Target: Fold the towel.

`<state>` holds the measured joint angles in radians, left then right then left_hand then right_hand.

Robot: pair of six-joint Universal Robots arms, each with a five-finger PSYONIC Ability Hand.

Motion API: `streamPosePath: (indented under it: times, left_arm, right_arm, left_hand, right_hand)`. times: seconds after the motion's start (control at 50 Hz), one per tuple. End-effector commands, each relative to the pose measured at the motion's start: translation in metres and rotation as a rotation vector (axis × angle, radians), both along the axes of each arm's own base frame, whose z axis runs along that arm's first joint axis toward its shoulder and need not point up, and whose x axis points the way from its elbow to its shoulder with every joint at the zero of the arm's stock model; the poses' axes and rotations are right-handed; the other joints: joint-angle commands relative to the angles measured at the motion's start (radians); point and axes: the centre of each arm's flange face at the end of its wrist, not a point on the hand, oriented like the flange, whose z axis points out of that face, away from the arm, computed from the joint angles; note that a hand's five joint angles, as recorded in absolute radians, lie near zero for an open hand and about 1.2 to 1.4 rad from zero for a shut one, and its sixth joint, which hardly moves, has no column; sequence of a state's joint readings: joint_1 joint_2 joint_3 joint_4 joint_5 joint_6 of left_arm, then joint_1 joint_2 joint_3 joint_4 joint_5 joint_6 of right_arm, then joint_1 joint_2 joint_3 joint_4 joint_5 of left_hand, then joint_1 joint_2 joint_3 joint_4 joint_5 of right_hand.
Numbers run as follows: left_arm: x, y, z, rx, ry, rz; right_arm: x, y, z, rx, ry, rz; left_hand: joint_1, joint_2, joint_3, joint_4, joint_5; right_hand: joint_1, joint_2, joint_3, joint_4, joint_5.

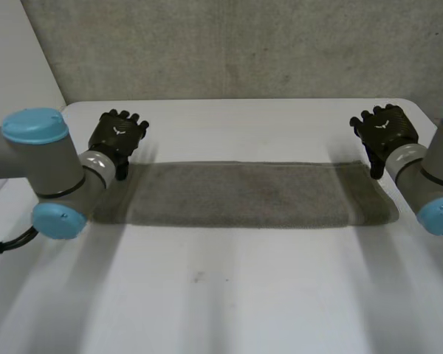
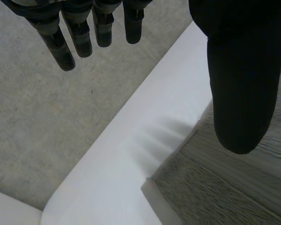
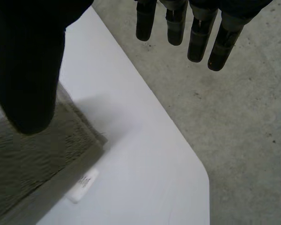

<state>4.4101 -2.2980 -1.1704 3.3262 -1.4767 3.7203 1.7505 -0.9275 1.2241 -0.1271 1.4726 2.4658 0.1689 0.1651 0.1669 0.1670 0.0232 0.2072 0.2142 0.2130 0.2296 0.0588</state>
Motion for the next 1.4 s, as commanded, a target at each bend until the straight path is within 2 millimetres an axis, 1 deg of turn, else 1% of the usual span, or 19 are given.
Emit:
streamPosePath:
  times: [0.02, 0.14, 0.24, 0.56, 0.6, 0.62, 0.64, 0.76, 0.96, 1.02, 1.08, 1.12, 1.18, 1.22, 1.24, 1.28, 1.3, 1.34, 1.4]
  left_arm:
    - [0.020, 0.052, 0.012, 0.059, -0.009, 0.005]
    - [0.029, 0.088, 0.005, 0.120, -0.025, 0.000]
    - [0.033, 0.105, 0.000, 0.141, -0.024, -0.003]
    - [0.038, 0.111, -0.004, 0.152, 0.059, 0.023]
    - [0.038, 0.110, -0.004, 0.153, 0.061, 0.024]
    - [0.038, 0.110, -0.004, 0.153, 0.061, 0.024]
    - [0.038, 0.110, -0.004, 0.153, 0.061, 0.024]
    - [0.037, 0.112, -0.004, 0.152, 0.061, 0.020]
    - [0.038, 0.113, -0.004, 0.155, 0.060, 0.021]
    - [0.040, 0.113, -0.002, 0.146, 0.063, 0.027]
    - [0.040, 0.113, 0.000, 0.137, 0.066, 0.027]
    - [0.040, 0.115, 0.002, 0.129, 0.070, 0.026]
    - [0.041, 0.115, 0.003, 0.121, 0.072, 0.028]
    - [0.041, 0.114, 0.005, 0.109, 0.075, 0.028]
    - [0.041, 0.114, 0.005, 0.109, 0.075, 0.028]
    - [0.041, 0.115, 0.006, 0.108, 0.076, 0.030]
    - [0.041, 0.115, 0.006, 0.108, 0.076, 0.030]
    - [0.041, 0.116, 0.006, 0.108, 0.077, 0.030]
    - [0.042, 0.116, 0.005, 0.111, 0.077, 0.032]
  right_arm:
    - [-0.009, 0.046, 0.002, 0.148, -0.008, 0.028]
    - [-0.034, 0.059, -0.018, 0.279, -0.027, 0.018]
    - [-0.047, 0.057, -0.029, 0.324, -0.074, 0.010]
    - [-0.059, 0.036, -0.062, 0.324, -0.166, 0.036]
    - [-0.060, 0.036, -0.065, 0.327, -0.162, 0.035]
    - [-0.061, 0.035, -0.068, 0.329, -0.156, 0.030]
    - [-0.063, 0.032, -0.067, 0.321, -0.153, 0.020]
    - [-0.083, 0.019, -0.059, 0.256, -0.138, -0.070]
    - [-0.160, -0.014, -0.021, 0.128, 0.005, -0.291]
    - [-0.160, -0.016, -0.015, 0.120, 0.019, -0.288]
    - [-0.144, -0.018, 0.004, 0.085, -0.010, -0.254]
    - [-0.098, -0.012, 0.033, 0.020, -0.092, -0.153]
    - [-0.070, -0.005, 0.045, 0.001, -0.139, -0.085]
    - [-0.007, 0.017, 0.054, -0.003, -0.207, 0.083]
    - [-0.007, 0.017, 0.054, -0.003, -0.207, 0.083]
    - [0.057, 0.049, 0.052, 0.022, -0.251, 0.264]
    - [0.057, 0.049, 0.052, 0.022, -0.252, 0.265]
    - [0.116, 0.086, 0.039, 0.062, -0.284, 0.431]
    - [0.142, 0.105, 0.029, 0.083, -0.294, 0.504]
  left_hand:
    - [0.006, 0.009, 0.008, 0.008, -0.023]
    - [0.006, 0.009, 0.008, 0.008, -0.023]
    - [0.006, 0.009, 0.008, 0.008, -0.023]
    - [0.006, 0.009, 0.008, 0.008, -0.023]
    - [0.006, 0.009, 0.008, 0.008, -0.023]
    - [0.006, 0.009, 0.008, 0.008, -0.023]
    - [0.006, 0.009, 0.008, 0.008, -0.023]
    - [0.006, 0.009, 0.008, 0.008, -0.023]
    - [0.006, 0.009, 0.008, 0.008, -0.023]
    - [0.006, 0.009, 0.008, 0.008, -0.023]
    - [0.006, 0.009, 0.008, 0.008, -0.023]
    - [0.006, 0.009, 0.008, 0.008, -0.023]
    - [0.006, 0.009, 0.008, 0.008, -0.023]
    - [0.006, 0.009, 0.008, 0.008, -0.023]
    - [0.006, 0.009, 0.008, 0.008, -0.023]
    - [0.006, 0.009, 0.008, 0.008, -0.023]
    - [0.006, 0.009, 0.008, 0.008, -0.023]
    - [0.006, 0.009, 0.008, 0.008, -0.023]
    - [0.006, 0.009, 0.008, 0.008, -0.023]
  right_hand:
    - [0.039, 0.032, 0.033, 0.016, 0.013]
    - [0.332, 0.325, 0.326, 0.310, 0.306]
    - [0.377, 0.370, 0.371, 0.354, 0.351]
    - [0.694, 0.687, 0.688, 0.671, 0.667]
    - [0.776, 0.769, 0.770, 0.754, 0.750]
    - [1.017, 1.010, 1.012, 0.995, 0.991]
    - [1.187, 1.180, 1.182, 1.165, 1.161]
    - [1.189, 1.182, 1.183, 1.167, 1.163]
    - [1.189, 1.182, 1.183, 1.167, 1.163]
    - [1.189, 1.182, 1.183, 1.167, 1.163]
    - [1.189, 1.182, 1.183, 1.167, 1.163]
    - [1.189, 1.182, 1.183, 1.167, 1.163]
    - [1.189, 1.182, 1.183, 1.167, 1.163]
    - [1.189, 1.182, 1.183, 1.167, 1.163]
    - [1.189, 1.182, 1.183, 1.167, 1.163]
    - [1.189, 1.182, 1.183, 1.167, 1.163]
    - [1.189, 1.182, 1.183, 1.167, 1.163]
    - [1.189, 1.182, 1.183, 1.167, 1.163]
    - [1.189, 1.182, 1.183, 1.167, 1.163]
